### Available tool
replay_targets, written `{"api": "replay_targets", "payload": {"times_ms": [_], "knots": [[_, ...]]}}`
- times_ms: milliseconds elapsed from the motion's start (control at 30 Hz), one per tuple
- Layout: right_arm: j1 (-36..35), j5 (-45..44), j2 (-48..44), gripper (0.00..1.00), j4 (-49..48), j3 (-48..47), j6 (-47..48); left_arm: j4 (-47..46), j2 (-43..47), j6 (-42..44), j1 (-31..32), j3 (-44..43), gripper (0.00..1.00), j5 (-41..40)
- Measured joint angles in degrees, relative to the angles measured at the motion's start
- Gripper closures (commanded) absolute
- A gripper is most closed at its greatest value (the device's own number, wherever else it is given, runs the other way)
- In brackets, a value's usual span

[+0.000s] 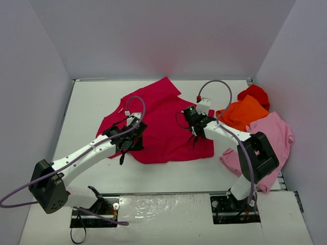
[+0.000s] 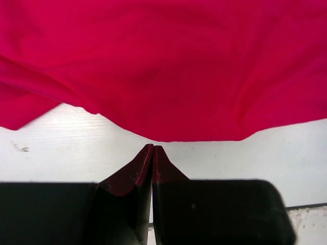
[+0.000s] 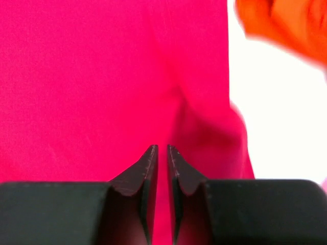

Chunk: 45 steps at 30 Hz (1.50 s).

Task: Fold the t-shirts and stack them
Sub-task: Flatten out the tshirt

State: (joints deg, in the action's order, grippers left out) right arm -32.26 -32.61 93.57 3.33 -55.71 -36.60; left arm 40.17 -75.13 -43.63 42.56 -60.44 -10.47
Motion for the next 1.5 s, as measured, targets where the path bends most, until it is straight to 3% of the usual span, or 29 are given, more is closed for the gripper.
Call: {"api": "replay_targets", "payload": {"times_ms": [300,800,1067,1167,1233,1267,1333,1500], "knots": [[12.37,8.53,13.23,1.00,-5.68,-8.54,5.00,-3.62,-4.55,-0.99,2.40,1.11,1.00,4.00],[12.02,17.29,32.39,1.00,-11.76,-29.83,5.89,-3.25,-1.61,-3.65,5.58,1.24,1.00,-0.66],[11.06,11.93,33.07,0.99,-12.69,-29.66,5.44,-0.01,5.78,-4.85,6.63,1.18,0.96,-11.70],[11.16,8.15,29.94,0.88,-13.37,-24.38,4.98,0.62,5.00,-3.80,6.61,0.15,0.94,-14.89],[11.26,6.55,27.19,0.70,-14.71,-19.97,5.05,0.93,2.02,-1.40,6.61,-1.94,0.94,-16.05],[11.27,5.80,25.41,0.38,-15.11,-17.22,4.99,0.99,0.14,0.29,6.63,-4.25,0.95,-16.50],[11.40,5.73,21.77,0.14,-14.38,-12.73,5.30,-0.76,-7.41,3.78,6.62,-10.48,1.00,-16.96],[11.53,9.40,15.04,0.11,-12.50,-7.45,6.19,-3.60,-27.11,11.87,6.61,-27.69,1.00,-18.94]]}}
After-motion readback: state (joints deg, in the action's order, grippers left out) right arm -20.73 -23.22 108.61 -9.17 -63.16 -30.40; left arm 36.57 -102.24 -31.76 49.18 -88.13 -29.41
